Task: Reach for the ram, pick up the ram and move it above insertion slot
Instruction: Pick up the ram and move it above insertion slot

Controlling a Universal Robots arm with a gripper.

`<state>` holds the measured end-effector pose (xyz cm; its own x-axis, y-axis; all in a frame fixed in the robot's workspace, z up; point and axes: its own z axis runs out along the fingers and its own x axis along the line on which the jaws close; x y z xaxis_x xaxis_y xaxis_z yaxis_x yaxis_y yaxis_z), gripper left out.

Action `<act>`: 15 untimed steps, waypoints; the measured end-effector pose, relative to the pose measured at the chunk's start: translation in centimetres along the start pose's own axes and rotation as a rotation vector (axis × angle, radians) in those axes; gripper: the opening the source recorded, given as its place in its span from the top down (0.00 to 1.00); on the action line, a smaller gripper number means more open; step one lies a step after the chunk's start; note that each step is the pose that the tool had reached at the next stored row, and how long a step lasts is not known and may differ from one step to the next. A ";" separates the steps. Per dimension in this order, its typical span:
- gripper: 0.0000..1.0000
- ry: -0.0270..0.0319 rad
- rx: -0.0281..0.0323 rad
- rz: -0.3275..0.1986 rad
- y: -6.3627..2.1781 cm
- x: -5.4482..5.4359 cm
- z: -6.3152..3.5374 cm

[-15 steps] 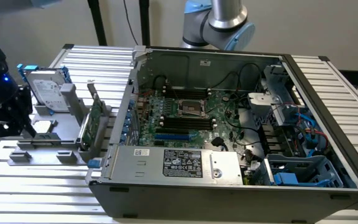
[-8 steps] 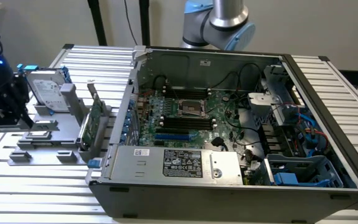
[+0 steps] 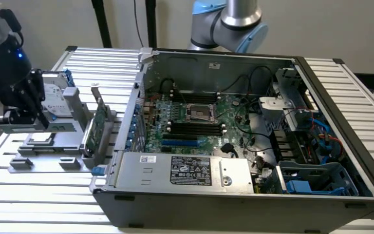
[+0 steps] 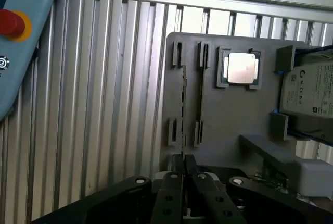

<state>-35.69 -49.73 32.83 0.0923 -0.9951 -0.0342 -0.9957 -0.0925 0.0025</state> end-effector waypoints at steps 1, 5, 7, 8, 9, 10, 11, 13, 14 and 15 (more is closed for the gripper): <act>0.87 0.0000 0.0000 0.000 -0.37 0.0 -0.33; 0.87 0.0000 0.0001 0.000 -1.84 0.0 -1.68; 0.87 0.0000 0.0001 0.000 -2.62 -0.1 -2.39; 0.87 0.0000 0.0000 0.000 -2.99 -0.1 -2.74; 0.87 0.0000 0.0000 0.000 -3.37 -0.1 -3.07; 0.87 0.0001 0.0000 0.000 -3.74 -0.1 -3.41; 0.87 0.0001 0.0000 0.000 -4.12 -0.1 -3.76; 0.87 0.0001 -0.0001 0.000 -4.88 -0.1 -4.45; 0.87 0.0001 -0.0001 0.000 -5.26 -0.1 -4.78; 0.87 0.0001 0.0000 0.000 -5.65 -0.1 -5.12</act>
<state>-30.05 -49.27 37.94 0.0923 -0.9951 -0.0341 -0.9957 -0.0925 0.0026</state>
